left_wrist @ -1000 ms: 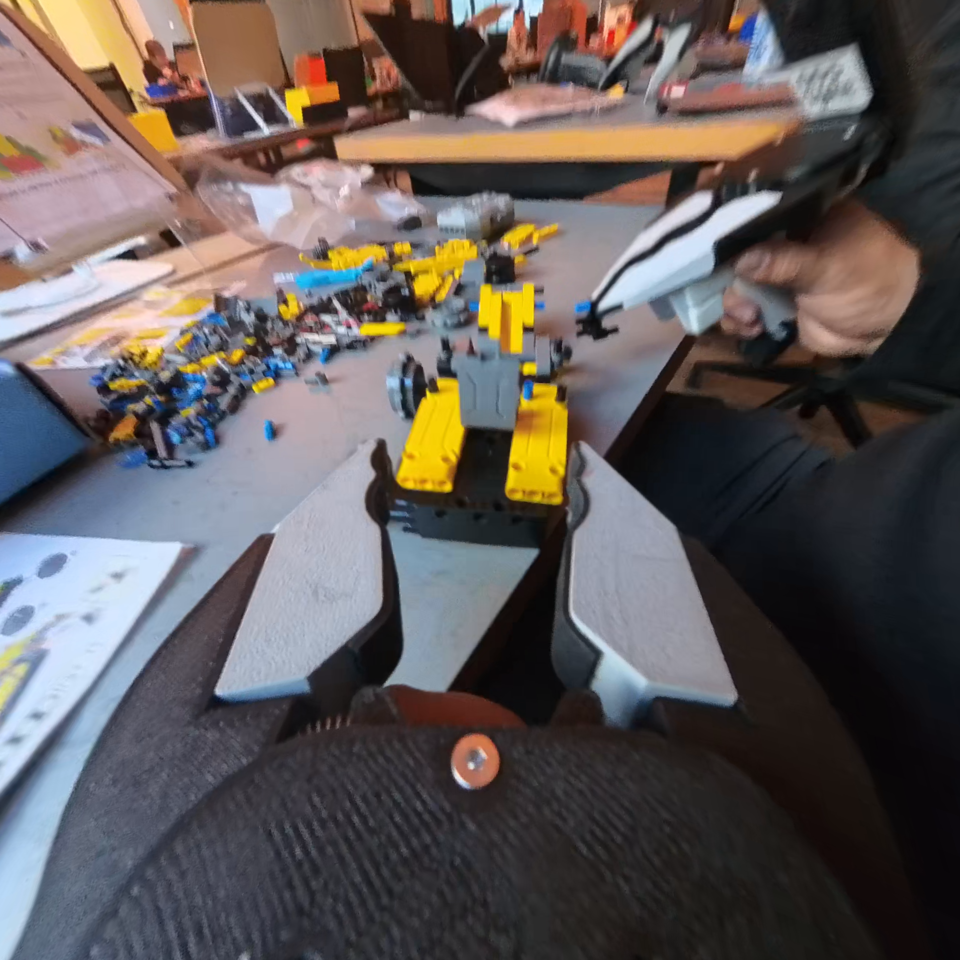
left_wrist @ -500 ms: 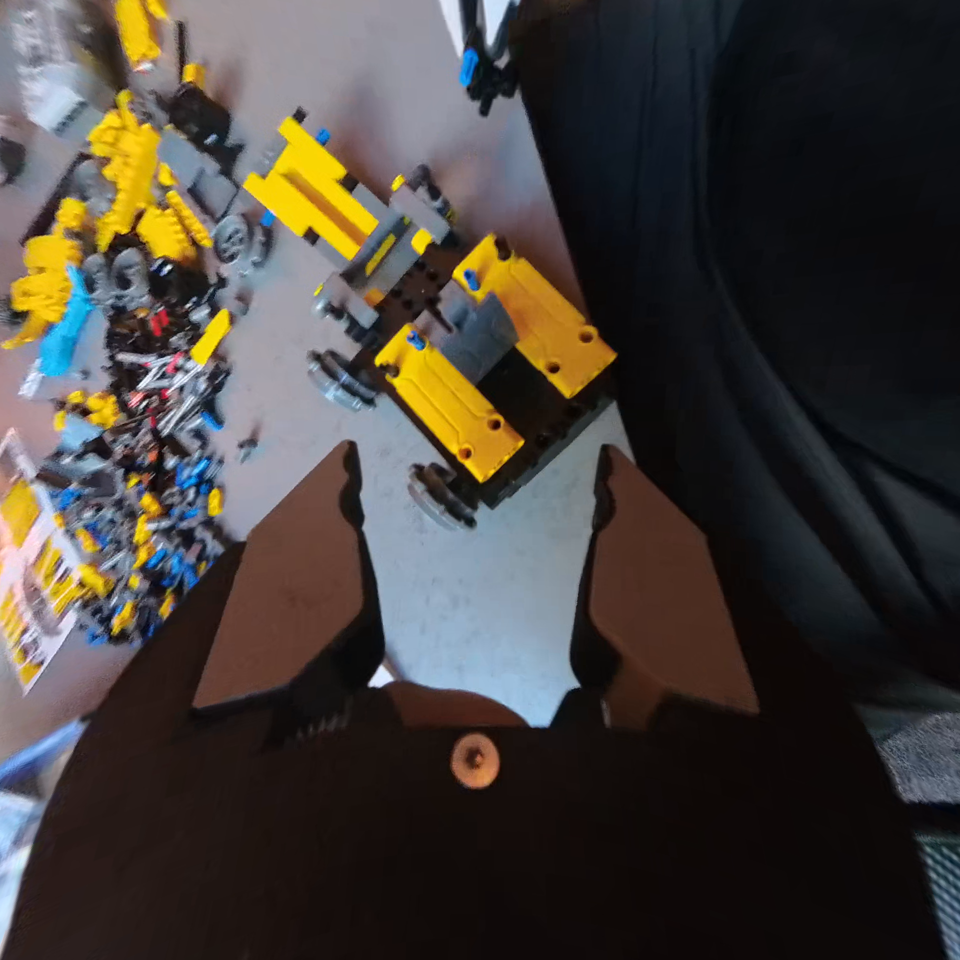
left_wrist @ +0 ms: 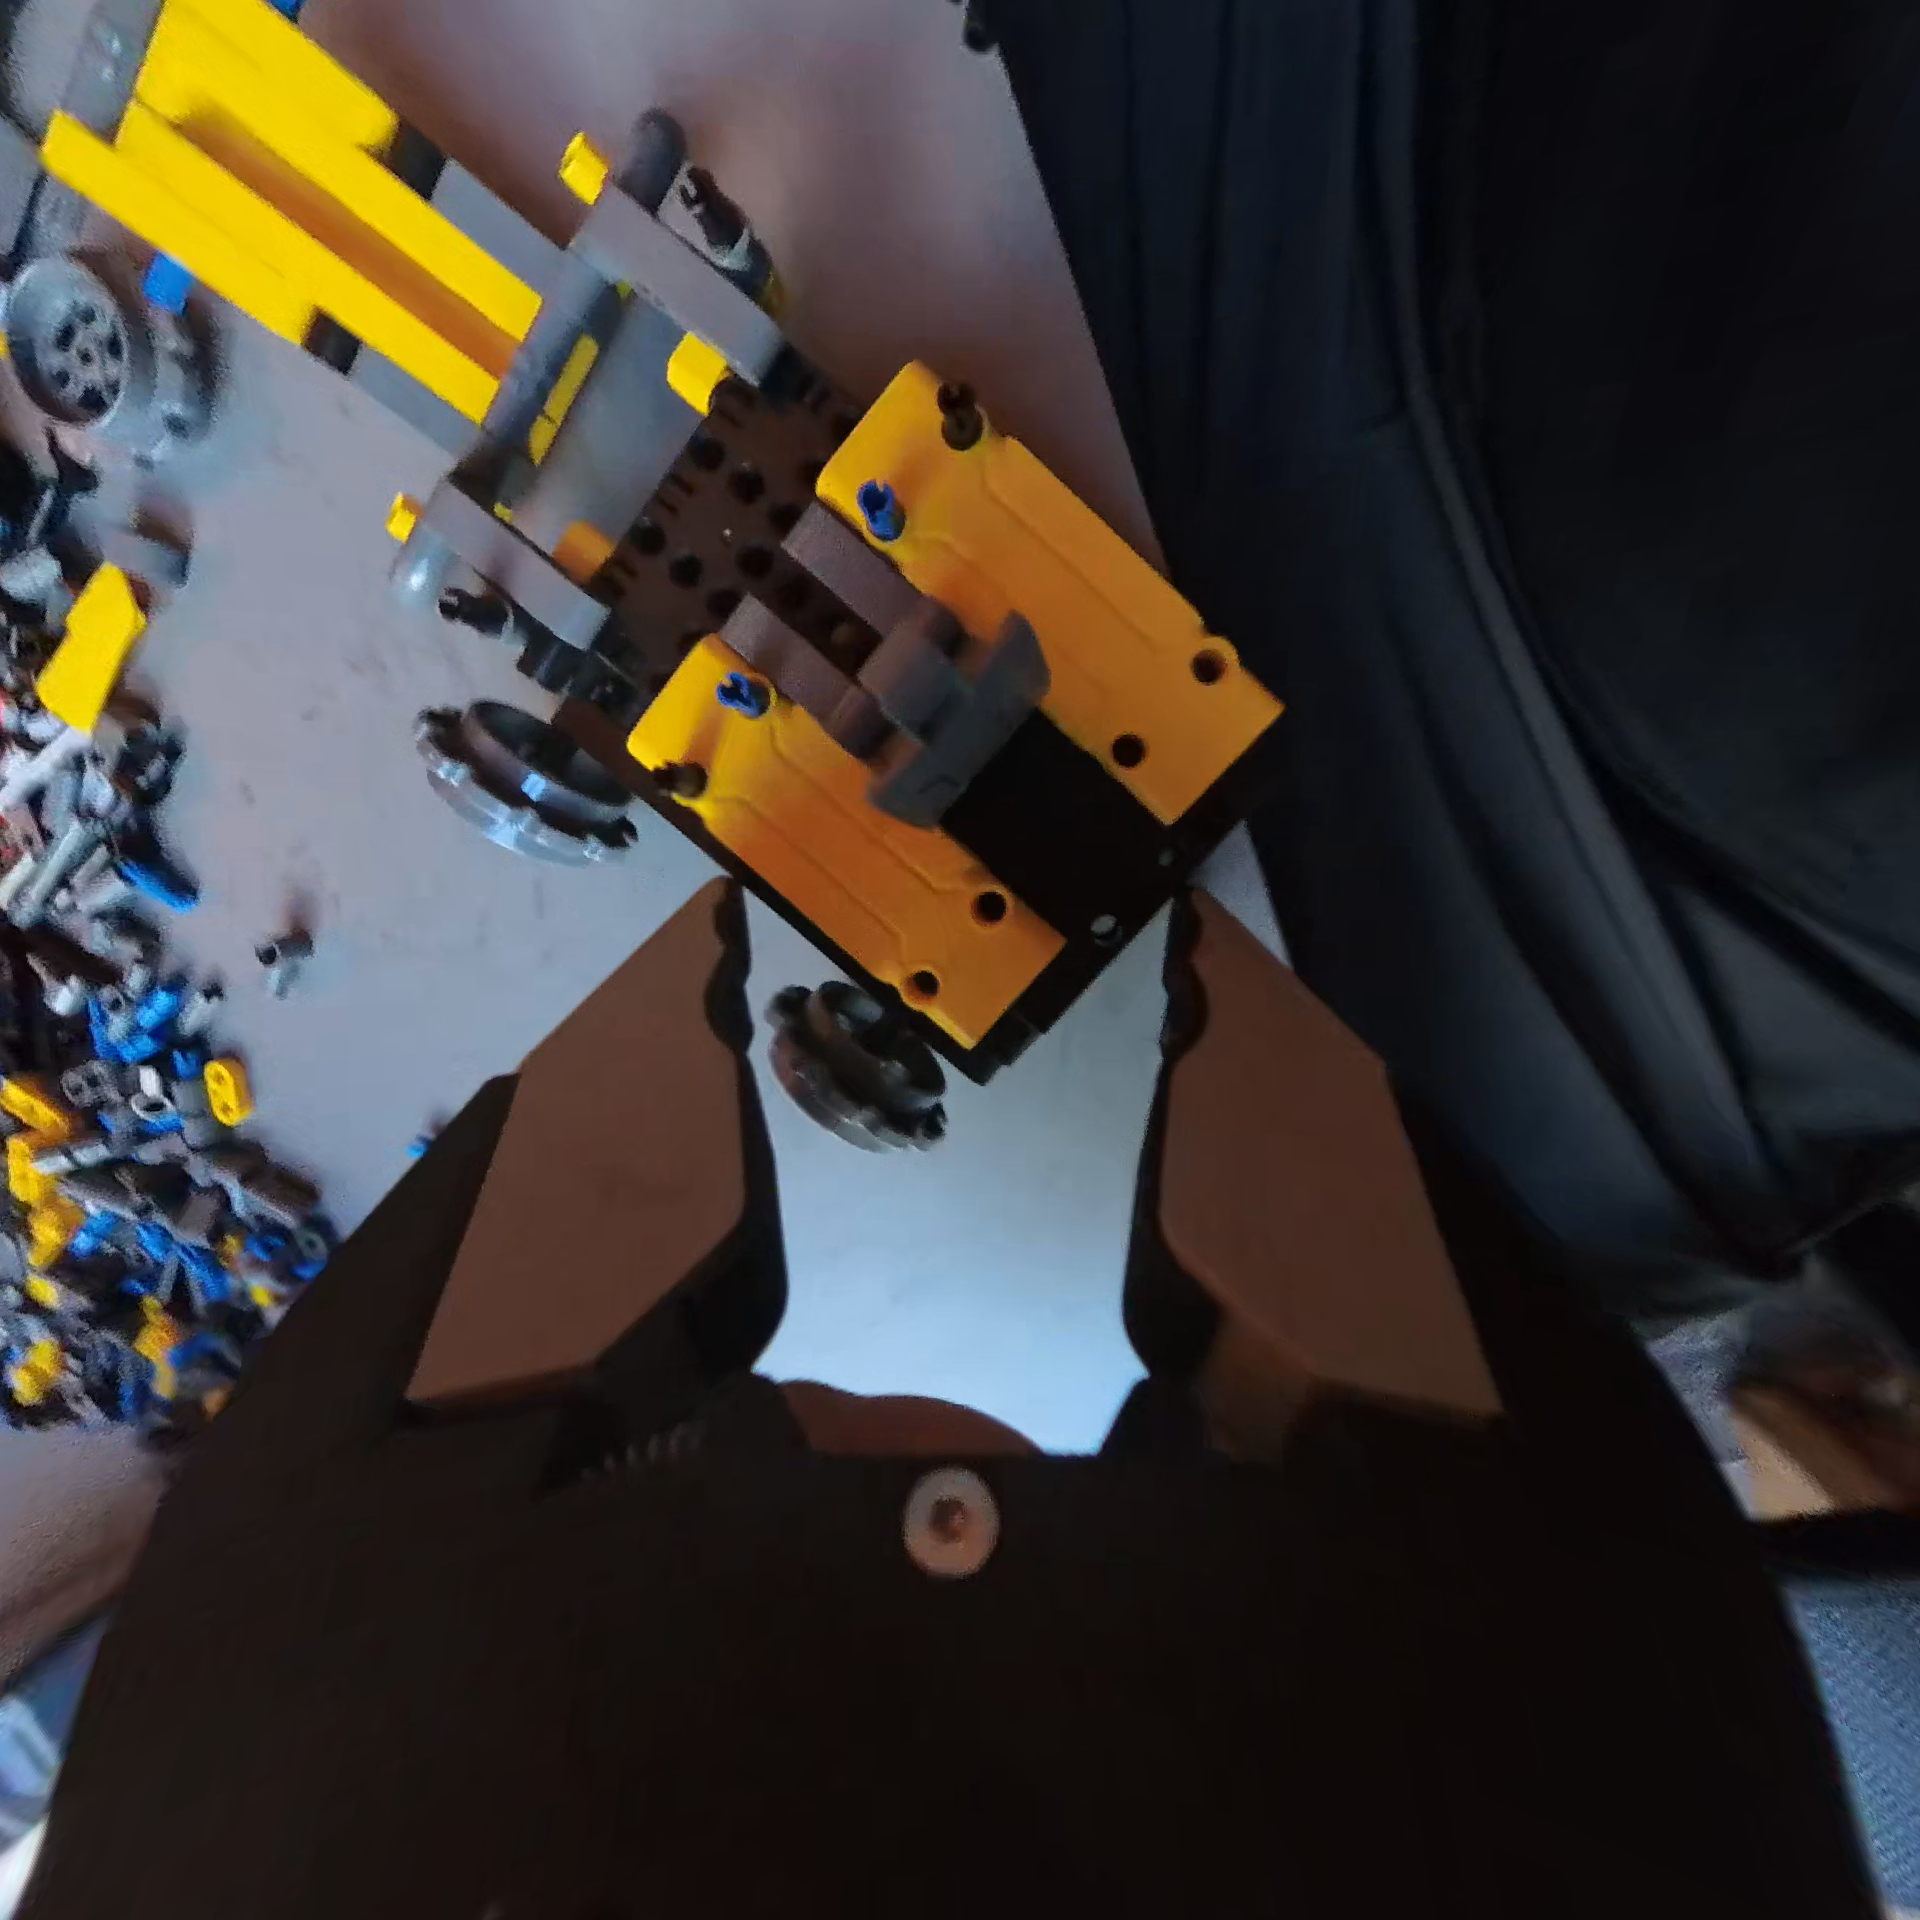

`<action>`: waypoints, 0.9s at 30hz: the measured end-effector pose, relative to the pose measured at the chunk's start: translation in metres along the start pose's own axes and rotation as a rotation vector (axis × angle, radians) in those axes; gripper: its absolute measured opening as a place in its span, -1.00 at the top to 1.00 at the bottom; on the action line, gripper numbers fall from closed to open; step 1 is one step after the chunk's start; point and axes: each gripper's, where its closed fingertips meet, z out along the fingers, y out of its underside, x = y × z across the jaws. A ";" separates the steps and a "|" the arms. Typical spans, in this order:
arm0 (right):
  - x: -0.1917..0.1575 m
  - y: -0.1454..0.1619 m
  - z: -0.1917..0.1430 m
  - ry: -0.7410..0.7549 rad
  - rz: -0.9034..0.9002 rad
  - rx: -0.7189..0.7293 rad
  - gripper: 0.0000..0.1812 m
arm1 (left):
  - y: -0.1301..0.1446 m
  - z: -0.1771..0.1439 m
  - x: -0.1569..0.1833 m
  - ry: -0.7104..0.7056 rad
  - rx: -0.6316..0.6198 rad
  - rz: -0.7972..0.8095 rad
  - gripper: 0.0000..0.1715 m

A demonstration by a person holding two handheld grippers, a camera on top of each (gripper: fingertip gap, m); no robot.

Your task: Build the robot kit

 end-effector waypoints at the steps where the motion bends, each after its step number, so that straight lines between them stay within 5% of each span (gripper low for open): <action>1: 0.001 -0.001 0.000 0.005 0.007 0.003 0.92 | -0.002 0.001 0.002 -0.019 0.005 -0.061 0.13; 7: 0.016 -0.005 0.003 0.077 0.038 0.008 0.92 | -0.017 0.006 0.009 -0.178 0.039 -0.406 0.19; 13: 0.028 -0.004 0.005 0.136 0.046 -0.015 0.92 | -0.023 0.006 0.016 -0.272 0.030 -0.562 0.19; 17: 0.031 -0.011 0.003 0.154 0.013 -0.009 0.92 | -0.035 -0.004 0.026 -0.224 0.070 -0.527 0.08; 22: 0.037 -0.010 0.007 0.144 0.043 -0.013 0.92 | -0.053 -0.041 0.012 -0.276 0.141 -0.274 -0.12; 27: 0.042 -0.005 0.022 0.164 -0.011 -0.074 0.93 | -0.061 -0.015 0.000 -0.104 0.129 -0.102 -0.20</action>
